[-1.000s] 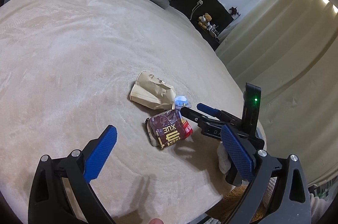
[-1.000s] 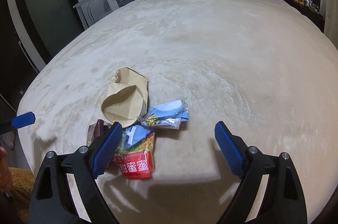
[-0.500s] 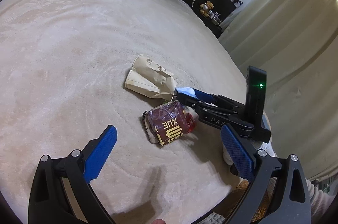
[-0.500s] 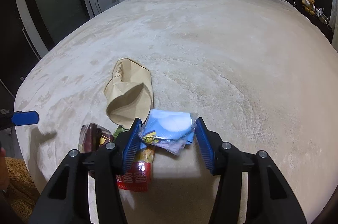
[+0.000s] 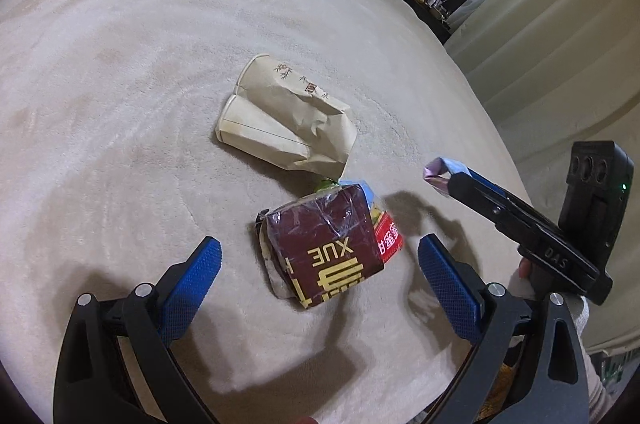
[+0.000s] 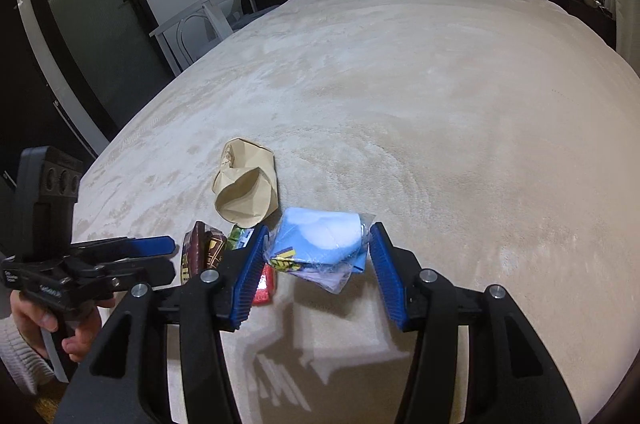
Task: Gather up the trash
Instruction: 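Grasp the dark XUE snack bag with the left tool while the right tool grasps the blue-wrapped item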
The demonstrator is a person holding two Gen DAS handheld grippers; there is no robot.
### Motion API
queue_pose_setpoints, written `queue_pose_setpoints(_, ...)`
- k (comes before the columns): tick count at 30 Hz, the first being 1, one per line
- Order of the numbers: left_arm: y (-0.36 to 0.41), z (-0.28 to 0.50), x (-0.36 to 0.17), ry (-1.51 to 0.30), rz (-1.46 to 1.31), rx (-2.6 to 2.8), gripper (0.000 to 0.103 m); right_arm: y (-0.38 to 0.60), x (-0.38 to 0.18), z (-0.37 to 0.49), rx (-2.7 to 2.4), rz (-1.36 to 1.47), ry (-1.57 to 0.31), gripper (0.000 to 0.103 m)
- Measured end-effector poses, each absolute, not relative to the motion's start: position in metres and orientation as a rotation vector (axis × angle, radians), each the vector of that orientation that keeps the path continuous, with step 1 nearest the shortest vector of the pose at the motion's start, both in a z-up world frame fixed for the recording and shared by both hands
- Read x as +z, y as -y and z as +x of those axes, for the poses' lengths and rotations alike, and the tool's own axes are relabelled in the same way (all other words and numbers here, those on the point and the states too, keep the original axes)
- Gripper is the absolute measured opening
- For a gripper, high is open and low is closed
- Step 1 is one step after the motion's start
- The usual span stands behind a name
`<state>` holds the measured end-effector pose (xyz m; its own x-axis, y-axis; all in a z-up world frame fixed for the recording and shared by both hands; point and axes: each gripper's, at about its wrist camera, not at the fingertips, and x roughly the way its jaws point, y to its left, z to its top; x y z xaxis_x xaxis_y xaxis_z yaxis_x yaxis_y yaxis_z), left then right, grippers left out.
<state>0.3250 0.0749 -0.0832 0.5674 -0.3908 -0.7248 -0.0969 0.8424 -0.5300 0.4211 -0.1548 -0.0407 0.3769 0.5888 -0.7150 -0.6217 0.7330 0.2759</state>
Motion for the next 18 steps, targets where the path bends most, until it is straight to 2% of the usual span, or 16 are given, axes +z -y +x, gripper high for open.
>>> queue_pose_setpoints(4, -0.076, 0.331, -0.092, -0.978, -0.579, -0.181, 0.094, 0.164, -0.039, 0.420, 0.772, -0.029, -0.899, 0.052)
queue_pose_setpoints(8, -0.081, 0.334, -0.098, -0.978, -0.586, -0.193, 0.068, 0.169, -0.036, 0.419, 0.781, -0.021, -0.887, 0.052)
queue_pose_setpoints(18, -0.073, 0.326, -0.088, -0.944, -0.551, -0.197, 0.065, 0.172, -0.034, 0.417, 0.780, -0.013, -0.872, 0.052)
